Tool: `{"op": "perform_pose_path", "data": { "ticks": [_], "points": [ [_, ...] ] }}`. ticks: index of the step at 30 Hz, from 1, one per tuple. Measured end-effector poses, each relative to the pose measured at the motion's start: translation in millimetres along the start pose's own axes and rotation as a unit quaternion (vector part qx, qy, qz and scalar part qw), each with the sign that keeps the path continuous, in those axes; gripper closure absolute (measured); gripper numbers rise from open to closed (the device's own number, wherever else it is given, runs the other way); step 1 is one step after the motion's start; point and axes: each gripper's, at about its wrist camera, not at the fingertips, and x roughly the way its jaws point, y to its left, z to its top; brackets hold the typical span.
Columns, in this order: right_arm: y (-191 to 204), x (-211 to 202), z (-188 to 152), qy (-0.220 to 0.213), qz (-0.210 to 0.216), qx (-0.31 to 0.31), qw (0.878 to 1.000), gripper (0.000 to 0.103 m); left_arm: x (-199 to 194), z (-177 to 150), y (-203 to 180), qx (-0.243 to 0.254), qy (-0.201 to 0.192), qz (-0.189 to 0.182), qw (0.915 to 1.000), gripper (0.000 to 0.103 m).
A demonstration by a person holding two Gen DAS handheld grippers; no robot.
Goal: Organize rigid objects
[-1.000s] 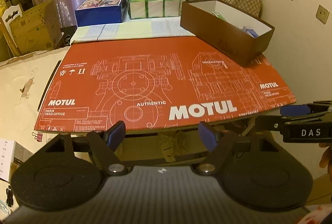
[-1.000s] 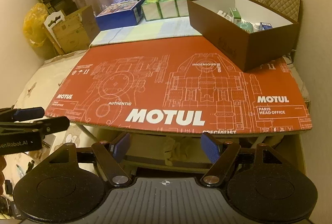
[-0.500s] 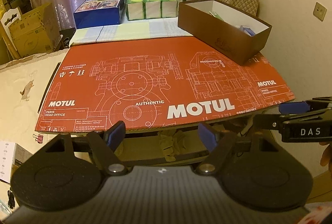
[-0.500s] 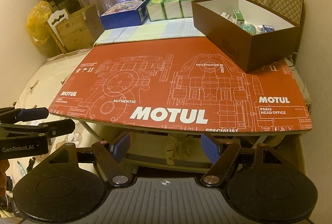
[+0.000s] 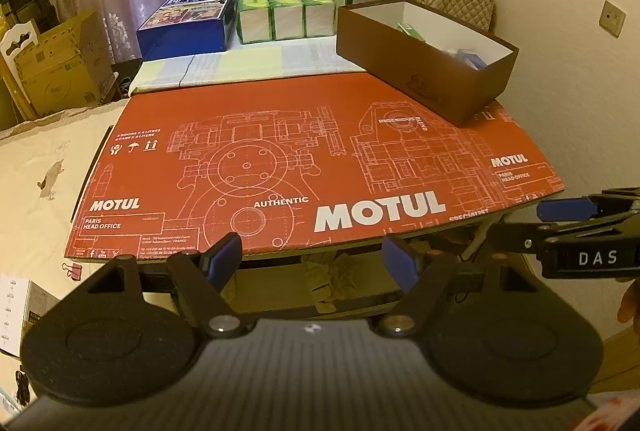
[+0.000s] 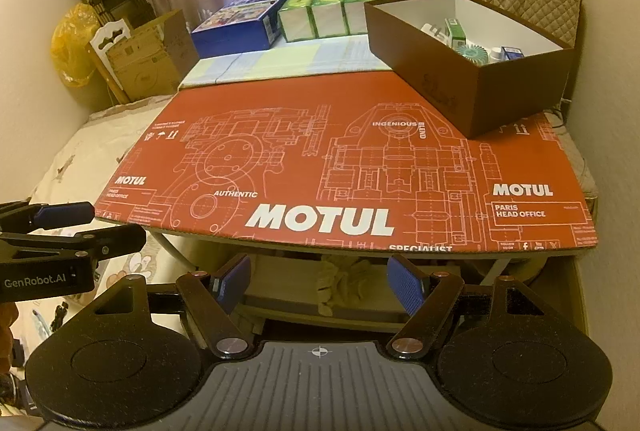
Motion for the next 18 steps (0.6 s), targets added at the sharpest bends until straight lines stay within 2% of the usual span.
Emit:
{"op": "perform_pose_path", "data": {
  "ticks": [18],
  "points": [
    [-8.9,-4.9,1.6,-0.003,-0.001,0.006,1.000,0.031,4.8,5.6,-8.9,0.002,0.001,-0.006,1.0000,0.029]
  ]
}}
